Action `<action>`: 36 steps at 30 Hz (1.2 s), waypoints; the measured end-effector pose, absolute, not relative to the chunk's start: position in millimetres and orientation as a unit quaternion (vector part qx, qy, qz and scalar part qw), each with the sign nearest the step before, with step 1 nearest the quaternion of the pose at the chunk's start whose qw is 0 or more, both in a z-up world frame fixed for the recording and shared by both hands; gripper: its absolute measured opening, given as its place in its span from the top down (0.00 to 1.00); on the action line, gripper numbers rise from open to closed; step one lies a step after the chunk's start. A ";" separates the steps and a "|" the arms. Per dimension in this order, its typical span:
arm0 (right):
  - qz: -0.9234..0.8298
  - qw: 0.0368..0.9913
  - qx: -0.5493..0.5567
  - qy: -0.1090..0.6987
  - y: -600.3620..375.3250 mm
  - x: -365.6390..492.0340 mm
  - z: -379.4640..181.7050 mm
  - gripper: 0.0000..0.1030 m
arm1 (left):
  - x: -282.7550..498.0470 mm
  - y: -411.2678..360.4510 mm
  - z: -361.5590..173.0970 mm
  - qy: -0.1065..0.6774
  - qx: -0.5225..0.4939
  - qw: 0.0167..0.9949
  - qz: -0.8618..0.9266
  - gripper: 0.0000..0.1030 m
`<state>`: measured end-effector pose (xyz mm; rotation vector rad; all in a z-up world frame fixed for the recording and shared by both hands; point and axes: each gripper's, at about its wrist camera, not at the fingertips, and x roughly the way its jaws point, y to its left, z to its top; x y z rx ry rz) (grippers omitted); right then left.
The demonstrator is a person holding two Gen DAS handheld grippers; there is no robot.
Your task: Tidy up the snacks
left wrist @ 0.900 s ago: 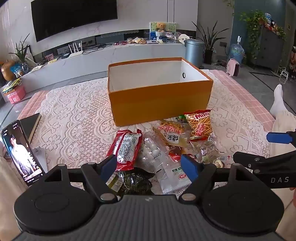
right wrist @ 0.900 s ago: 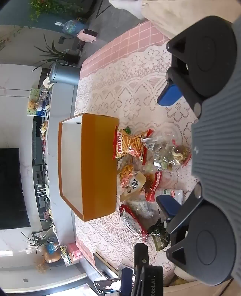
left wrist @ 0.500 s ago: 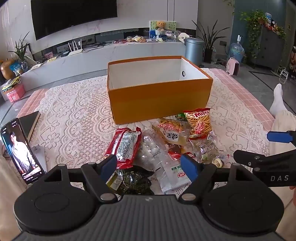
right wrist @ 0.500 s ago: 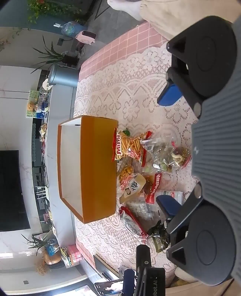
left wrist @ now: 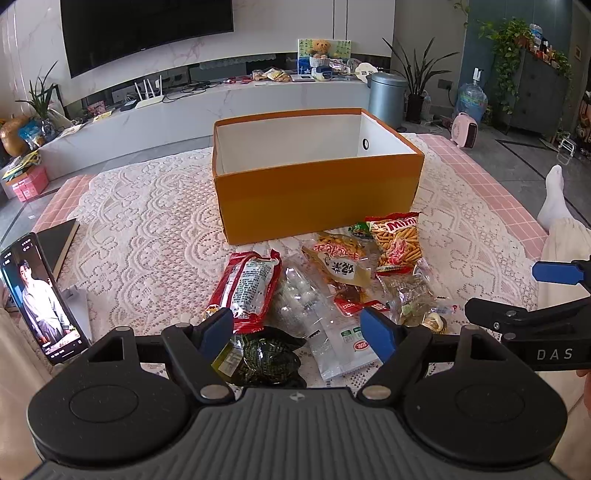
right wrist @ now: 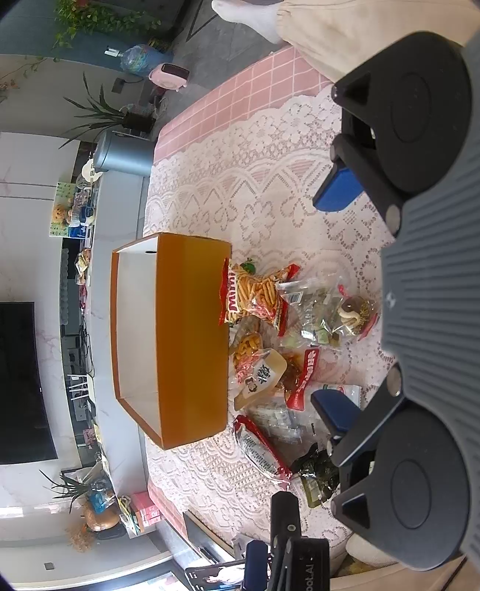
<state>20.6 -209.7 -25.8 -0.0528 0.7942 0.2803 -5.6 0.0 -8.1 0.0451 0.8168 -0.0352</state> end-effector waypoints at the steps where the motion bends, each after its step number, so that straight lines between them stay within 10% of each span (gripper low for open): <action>1: 0.136 0.912 -0.026 0.386 -209.5 21.3 -25.8 0.04 | -6.7 -0.1 -8.8 0.397 0.022 0.917 -0.017 0.11; 36: 0.130 0.911 -0.027 0.390 -210.0 22.0 -28.4 0.04 | -2.5 -0.1 -7.6 0.403 0.020 0.915 -0.016 0.11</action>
